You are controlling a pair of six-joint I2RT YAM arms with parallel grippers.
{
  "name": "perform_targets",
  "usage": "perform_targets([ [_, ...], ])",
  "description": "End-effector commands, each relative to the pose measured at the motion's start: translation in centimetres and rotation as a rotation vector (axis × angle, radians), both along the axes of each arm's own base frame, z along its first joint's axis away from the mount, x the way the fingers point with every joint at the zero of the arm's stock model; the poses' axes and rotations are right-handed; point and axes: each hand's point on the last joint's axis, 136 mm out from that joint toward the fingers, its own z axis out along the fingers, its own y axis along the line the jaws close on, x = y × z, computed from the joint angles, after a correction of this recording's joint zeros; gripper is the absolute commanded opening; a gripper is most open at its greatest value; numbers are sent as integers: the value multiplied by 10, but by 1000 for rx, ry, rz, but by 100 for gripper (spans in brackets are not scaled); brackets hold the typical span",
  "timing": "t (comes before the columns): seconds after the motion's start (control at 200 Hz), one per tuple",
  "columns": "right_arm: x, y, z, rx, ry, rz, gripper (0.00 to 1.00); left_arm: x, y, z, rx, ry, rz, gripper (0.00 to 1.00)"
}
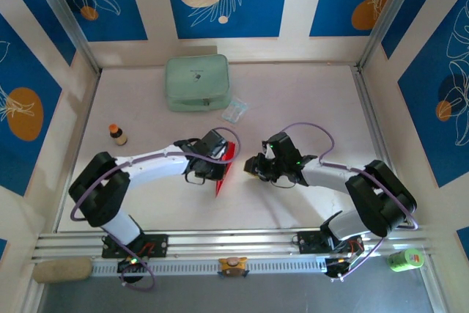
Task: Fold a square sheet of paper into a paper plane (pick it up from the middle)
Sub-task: Turn over the paper at the center of the table.
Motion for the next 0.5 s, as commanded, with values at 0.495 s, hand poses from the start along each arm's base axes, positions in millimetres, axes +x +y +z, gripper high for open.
perform_targets([
  [0.495,-7,-6,-9,-21,29,-10,31,-9,1,-14,81,26,-13,17],
])
